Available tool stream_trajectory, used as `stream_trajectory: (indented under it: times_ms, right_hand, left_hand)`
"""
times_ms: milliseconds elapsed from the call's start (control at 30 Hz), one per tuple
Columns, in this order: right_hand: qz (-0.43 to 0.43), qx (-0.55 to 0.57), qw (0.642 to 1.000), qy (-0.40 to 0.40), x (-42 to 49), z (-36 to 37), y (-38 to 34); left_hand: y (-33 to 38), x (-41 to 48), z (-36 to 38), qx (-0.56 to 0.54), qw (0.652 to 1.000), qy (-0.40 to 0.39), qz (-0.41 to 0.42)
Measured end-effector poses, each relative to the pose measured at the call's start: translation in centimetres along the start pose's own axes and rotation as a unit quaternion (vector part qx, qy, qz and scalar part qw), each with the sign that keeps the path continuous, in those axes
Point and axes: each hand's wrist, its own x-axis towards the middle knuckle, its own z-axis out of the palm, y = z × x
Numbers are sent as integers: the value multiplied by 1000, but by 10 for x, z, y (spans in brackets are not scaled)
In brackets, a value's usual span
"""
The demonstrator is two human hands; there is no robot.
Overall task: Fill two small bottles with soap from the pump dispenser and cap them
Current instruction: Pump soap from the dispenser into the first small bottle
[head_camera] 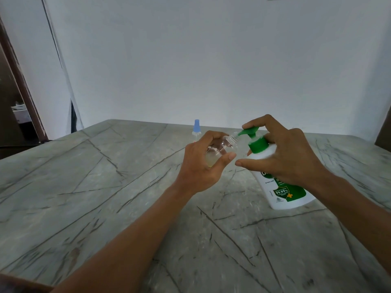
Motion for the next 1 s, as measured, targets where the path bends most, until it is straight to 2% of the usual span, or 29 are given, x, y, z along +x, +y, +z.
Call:
stream_trajectory:
  times_ms: [167,400,667,1000]
  right_hand:
    - [-16,1,1000,-17,-1,-1,-4]
    - [13,0,1000,2,-1,1,0]
    - [-19,4,1000,-8,-2,-1,-4]
    - [-2,-2,1000,8,-2,-1,-1]
  left_hand:
    - [0,1,-2,-6,1000,8,1]
    - [0,1,0,5,1000,1,5]
    - [1,1,0,1,1000,5,1]
    - [2,0,2,0,1000,-6,3]
